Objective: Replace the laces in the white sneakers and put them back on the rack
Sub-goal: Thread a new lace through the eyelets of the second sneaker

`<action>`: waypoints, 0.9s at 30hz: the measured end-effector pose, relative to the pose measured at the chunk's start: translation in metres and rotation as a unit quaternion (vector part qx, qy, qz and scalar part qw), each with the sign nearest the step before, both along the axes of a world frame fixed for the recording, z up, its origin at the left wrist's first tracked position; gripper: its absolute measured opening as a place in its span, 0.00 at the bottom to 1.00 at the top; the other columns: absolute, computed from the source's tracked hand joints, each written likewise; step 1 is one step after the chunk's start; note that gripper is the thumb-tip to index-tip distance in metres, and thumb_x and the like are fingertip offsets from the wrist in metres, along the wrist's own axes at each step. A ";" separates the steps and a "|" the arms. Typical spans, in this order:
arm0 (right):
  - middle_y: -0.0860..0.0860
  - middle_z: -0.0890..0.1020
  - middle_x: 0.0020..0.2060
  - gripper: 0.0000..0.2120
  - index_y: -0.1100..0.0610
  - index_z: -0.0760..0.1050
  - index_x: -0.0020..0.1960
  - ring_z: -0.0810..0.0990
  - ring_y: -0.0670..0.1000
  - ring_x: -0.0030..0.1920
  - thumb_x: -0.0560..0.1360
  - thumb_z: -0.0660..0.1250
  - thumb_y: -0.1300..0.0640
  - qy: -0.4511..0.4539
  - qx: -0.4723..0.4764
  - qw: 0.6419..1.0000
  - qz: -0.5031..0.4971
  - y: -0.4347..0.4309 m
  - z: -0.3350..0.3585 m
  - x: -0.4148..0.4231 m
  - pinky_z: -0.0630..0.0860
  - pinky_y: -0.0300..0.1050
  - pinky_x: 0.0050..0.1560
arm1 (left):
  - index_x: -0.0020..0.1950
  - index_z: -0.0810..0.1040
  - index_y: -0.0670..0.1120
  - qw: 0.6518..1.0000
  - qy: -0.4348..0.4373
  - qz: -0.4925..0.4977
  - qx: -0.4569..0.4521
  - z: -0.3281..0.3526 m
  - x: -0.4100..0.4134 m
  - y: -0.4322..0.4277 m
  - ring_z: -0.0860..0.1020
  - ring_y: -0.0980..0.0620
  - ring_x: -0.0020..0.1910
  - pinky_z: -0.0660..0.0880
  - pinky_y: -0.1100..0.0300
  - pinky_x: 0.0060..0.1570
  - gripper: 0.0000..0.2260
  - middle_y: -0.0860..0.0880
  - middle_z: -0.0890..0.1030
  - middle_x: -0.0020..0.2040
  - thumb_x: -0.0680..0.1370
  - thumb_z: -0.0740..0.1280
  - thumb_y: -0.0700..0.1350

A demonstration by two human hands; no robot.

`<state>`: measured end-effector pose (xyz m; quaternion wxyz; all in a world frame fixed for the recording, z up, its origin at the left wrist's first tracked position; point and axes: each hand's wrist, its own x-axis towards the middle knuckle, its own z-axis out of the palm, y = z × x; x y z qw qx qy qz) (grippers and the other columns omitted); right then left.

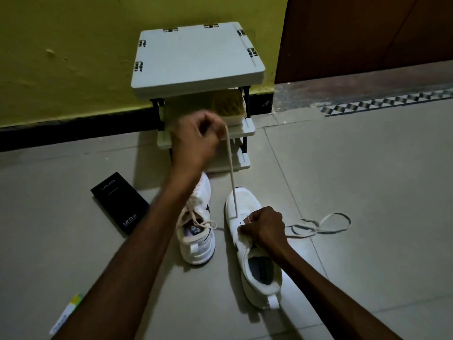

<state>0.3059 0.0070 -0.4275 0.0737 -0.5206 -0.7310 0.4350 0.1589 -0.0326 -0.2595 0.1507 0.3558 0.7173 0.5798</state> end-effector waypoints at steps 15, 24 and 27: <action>0.49 0.69 0.21 0.18 0.54 0.67 0.23 0.67 0.47 0.23 0.64 0.74 0.56 -0.019 0.027 0.999 0.012 -0.003 0.007 -0.001 0.64 0.40 0.27 | 0.65 0.74 0.45 0.770 0.285 -0.146 -0.551 -0.132 0.043 -0.021 0.74 0.43 0.63 0.67 0.53 0.59 0.22 0.42 0.76 0.64 0.83 0.53 0.58; 0.48 0.62 0.21 0.22 0.55 0.62 0.24 0.60 0.48 0.24 0.62 0.76 0.58 -0.005 0.035 0.999 0.027 -0.003 0.009 0.002 0.59 0.40 0.26 | 0.36 0.76 0.48 0.964 -0.127 -0.113 -0.205 -0.079 0.013 -0.014 0.71 0.52 0.32 0.69 0.61 0.34 0.14 0.48 0.76 0.34 0.81 0.60 0.47; 0.46 0.60 0.20 0.25 0.55 0.59 0.23 0.59 0.47 0.22 0.64 0.76 0.58 -0.018 0.041 0.998 0.033 -0.003 0.009 0.002 0.56 0.37 0.23 | 0.38 0.74 0.47 0.965 -0.251 -0.074 0.010 -0.017 -0.004 -0.019 0.68 0.59 0.26 0.66 0.68 0.27 0.14 0.55 0.72 0.28 0.83 0.59 0.48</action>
